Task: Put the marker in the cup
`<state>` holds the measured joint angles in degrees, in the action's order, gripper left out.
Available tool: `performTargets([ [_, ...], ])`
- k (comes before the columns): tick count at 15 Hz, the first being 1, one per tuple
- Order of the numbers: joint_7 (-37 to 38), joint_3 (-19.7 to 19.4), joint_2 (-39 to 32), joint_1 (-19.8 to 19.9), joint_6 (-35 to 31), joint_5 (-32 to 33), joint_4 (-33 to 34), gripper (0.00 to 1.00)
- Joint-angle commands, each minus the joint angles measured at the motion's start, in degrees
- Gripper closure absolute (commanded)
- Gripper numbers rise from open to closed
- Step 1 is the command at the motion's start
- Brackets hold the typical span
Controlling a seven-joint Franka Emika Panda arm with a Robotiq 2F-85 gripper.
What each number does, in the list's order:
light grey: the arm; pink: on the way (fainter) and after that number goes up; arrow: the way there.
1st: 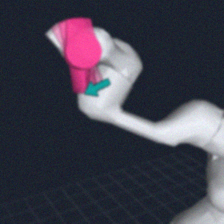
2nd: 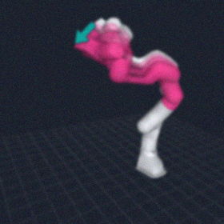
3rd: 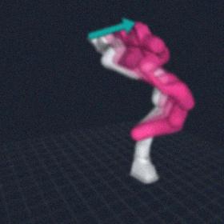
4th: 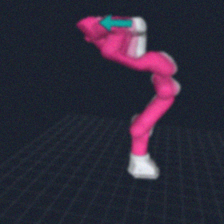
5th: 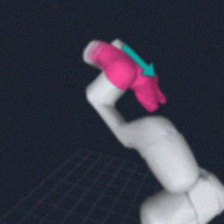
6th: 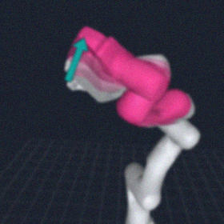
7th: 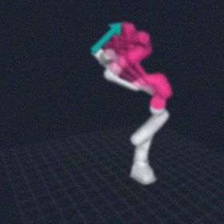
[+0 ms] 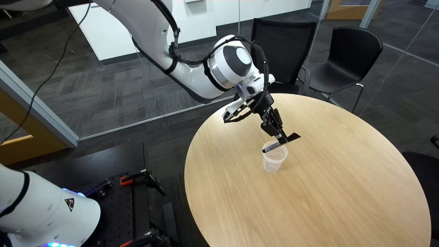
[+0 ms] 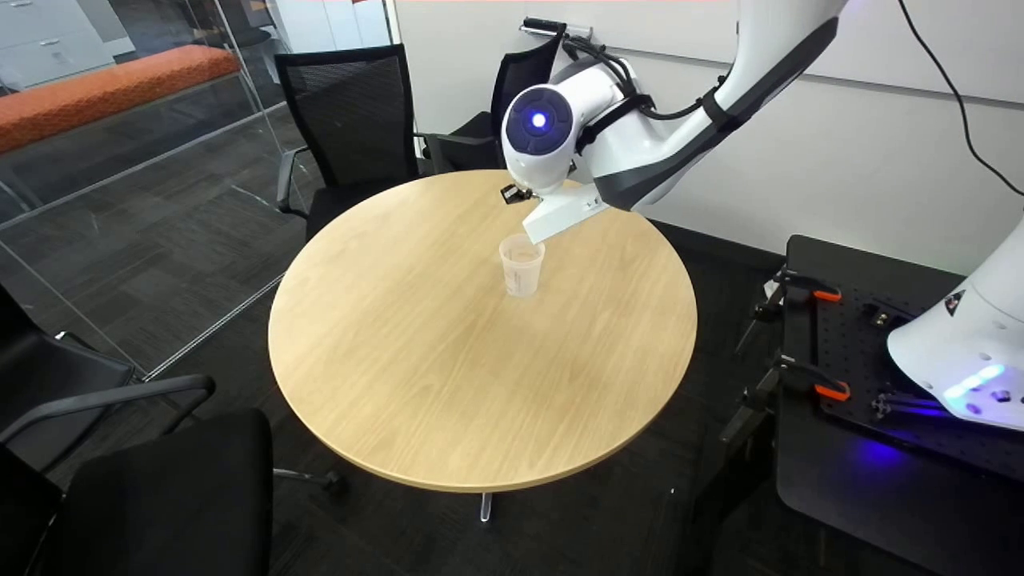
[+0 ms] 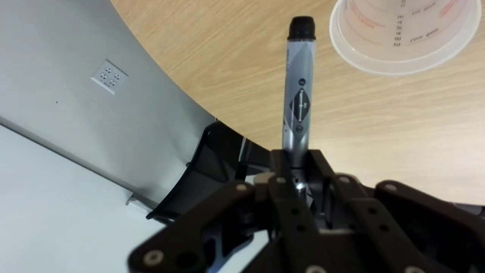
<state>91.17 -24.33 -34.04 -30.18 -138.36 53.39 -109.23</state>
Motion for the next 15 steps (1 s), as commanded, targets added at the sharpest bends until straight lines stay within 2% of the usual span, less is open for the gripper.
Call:
performTargets([
  [1, 13.15, 4.98, -0.06, 3.98, 4.17, 10.4, 1.32, 0.95],
  [4, 20.39, 10.27, -0.28, 8.0, 6.17, 17.48, 1.29, 0.95],
  [8, 26.27, 16.4, -0.91, 12.87, 7.59, 24.48, 1.25, 0.95],
  [12, 28.43, 20.5, -2.25, 16.46, 7.65, 27.96, 1.83, 0.95],
  [15, 29.1, 22.06, -3.77, 18.03, 7.12, 29.89, 2.63, 0.95],
])
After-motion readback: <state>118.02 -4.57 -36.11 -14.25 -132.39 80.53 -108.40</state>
